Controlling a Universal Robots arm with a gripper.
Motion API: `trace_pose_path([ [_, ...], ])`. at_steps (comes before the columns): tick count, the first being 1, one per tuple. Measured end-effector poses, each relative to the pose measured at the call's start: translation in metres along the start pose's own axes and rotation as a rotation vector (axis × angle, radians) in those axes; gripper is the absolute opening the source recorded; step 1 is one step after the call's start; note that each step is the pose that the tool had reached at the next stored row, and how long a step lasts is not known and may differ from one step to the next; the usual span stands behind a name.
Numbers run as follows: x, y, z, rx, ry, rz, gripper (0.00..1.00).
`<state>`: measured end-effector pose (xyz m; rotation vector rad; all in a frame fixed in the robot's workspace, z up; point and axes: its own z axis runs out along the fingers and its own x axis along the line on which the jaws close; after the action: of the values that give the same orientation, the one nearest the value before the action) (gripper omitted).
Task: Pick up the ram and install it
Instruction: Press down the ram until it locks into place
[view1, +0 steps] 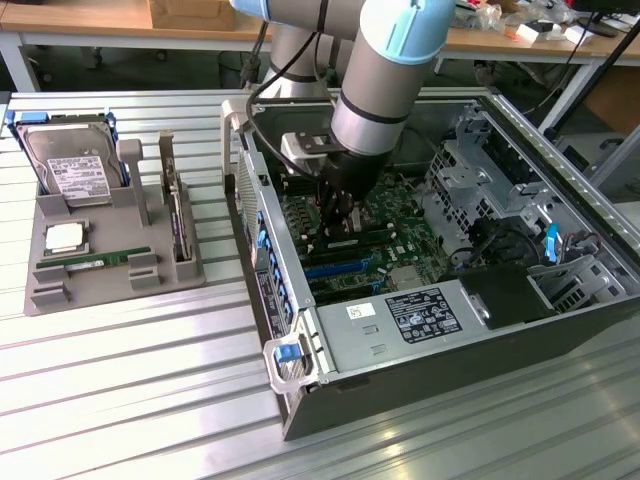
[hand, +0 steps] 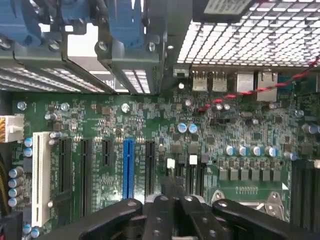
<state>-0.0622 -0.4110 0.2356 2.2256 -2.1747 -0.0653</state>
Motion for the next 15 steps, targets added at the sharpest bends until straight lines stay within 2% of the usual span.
trace_pose_path([
  [1,0.0,-0.0002,-0.0073,-0.0011,0.0019,0.0,0.1],
  [2,0.0,-0.0068,-0.0085,-0.0017,0.0019,0.0,0.1],
  [4,0.001,-0.0227,-0.0093,-0.0069,0.0017,0.0,0.1],
  [5,0.001,-0.0338,-0.0098,-0.012,0.0015,0.0,0.1],
  [6,0.001,-0.0505,-0.0106,-0.0205,0.0013,0.0,0.1],
  [7,0.002,-0.0591,-0.0111,-0.0254,0.0013,0.0,0.1],
  [9,0.002,-0.0738,-0.0117,-0.0343,0.0012,0.001,0.1],
  [13,0.002,-0.0942,-0.0127,-0.0463,0.0008,0.0,0.1],
  [15,0.003,-0.1167,-0.0138,-0.0587,0.0005,0.001,0.1],
])
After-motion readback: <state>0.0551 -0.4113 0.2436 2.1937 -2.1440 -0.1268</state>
